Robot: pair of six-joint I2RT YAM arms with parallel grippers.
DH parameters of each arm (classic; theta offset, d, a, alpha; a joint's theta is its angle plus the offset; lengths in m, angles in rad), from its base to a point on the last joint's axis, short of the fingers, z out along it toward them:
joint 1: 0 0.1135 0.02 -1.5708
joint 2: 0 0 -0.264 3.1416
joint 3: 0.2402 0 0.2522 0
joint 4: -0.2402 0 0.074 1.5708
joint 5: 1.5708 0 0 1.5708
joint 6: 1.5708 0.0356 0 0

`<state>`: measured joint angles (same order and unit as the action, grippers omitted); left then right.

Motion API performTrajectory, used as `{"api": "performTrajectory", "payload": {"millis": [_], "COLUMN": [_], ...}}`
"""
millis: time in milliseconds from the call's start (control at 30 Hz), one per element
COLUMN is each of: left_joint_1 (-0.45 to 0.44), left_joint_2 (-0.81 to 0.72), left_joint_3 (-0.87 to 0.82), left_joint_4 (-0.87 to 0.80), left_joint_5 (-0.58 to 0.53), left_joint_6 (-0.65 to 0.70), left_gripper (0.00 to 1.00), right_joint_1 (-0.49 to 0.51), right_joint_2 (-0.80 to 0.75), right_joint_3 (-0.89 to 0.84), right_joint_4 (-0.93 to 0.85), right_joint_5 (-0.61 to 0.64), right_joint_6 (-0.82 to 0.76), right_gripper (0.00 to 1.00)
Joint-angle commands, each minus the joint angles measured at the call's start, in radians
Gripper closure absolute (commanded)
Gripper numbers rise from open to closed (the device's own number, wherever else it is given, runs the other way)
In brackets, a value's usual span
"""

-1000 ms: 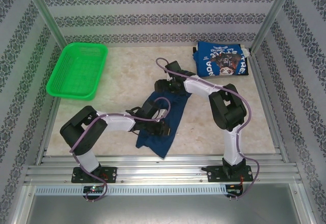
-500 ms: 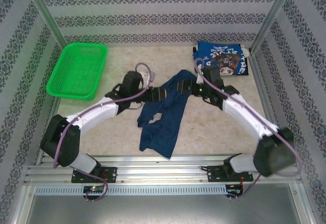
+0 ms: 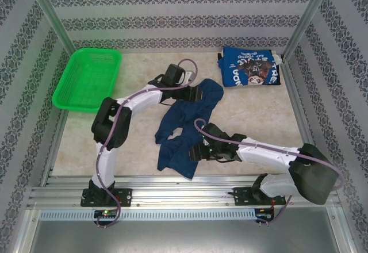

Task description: Fold and stack the t-shirts

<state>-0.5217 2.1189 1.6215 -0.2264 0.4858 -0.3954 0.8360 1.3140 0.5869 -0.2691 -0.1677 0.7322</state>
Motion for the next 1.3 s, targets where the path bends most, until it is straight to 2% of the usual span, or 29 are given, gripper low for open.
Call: {"api": "performTrajectory", "payload": {"millis": [0,33,167,267,300,367,567,700,833,1033,1067,1167,1267], "left_joint_1": [-0.035,-0.041,-0.051,-0.051,-0.048,-0.029,0.061,0.1,0.166,0.183,0.185,0.186,0.19], "left_joint_2": [0.038,0.047,0.081,0.095,0.093,0.077,-0.053,-0.202,-0.351,-0.52,-0.563,-0.689,-0.783], "left_joint_3": [0.054,0.054,0.063,0.062,0.052,0.003,-0.268,-0.477,-0.636,-0.708,-0.722,-0.751,-0.779], "left_joint_4": [-0.045,-0.037,-0.067,-0.126,-0.142,-0.138,-0.036,0.05,0.097,0.092,0.094,0.066,0.063], "left_joint_5": [-0.021,-0.023,-0.089,-0.173,-0.214,-0.254,-0.304,-0.348,-0.376,-0.374,-0.374,-0.387,-0.361], "left_joint_6": [0.056,0.054,0.082,0.112,0.117,0.103,0.014,-0.035,-0.086,-0.103,-0.114,-0.136,-0.161], "left_gripper": [0.39,0.38,0.38,0.4,0.41,0.44,0.47,0.47,0.46,0.4,0.38,0.35,0.32], "right_joint_1": [0.009,0.008,-0.036,-0.119,-0.145,-0.193,-0.367,-0.433,-0.454,-0.461,-0.457,-0.446,-0.448], "right_joint_2": [0.065,0.085,0.142,0.154,0.147,0.136,0.127,0.131,0.182,0.32,0.337,0.333,0.266], "right_joint_3": [0.013,0.017,0.061,0.068,0.067,0.079,0.137,0.227,0.347,0.52,0.544,0.579,0.549], "right_joint_4": [0.08,0.084,0.078,0.063,0.058,0.005,-0.127,-0.202,-0.28,-0.308,-0.309,-0.311,-0.277], "right_joint_5": [0.06,0.079,0.118,0.105,0.107,0.13,0.15,0.187,0.289,0.425,0.44,0.443,0.424], "right_joint_6": [0.039,0.037,-0.004,-0.052,-0.073,-0.13,-0.309,-0.355,-0.384,-0.466,-0.477,-0.5,-0.493], "right_gripper": [0.38,0.42,0.71,0.91,0.96,1.0,1.0,0.99,0.98,0.97,0.93,0.65,0.45]}}
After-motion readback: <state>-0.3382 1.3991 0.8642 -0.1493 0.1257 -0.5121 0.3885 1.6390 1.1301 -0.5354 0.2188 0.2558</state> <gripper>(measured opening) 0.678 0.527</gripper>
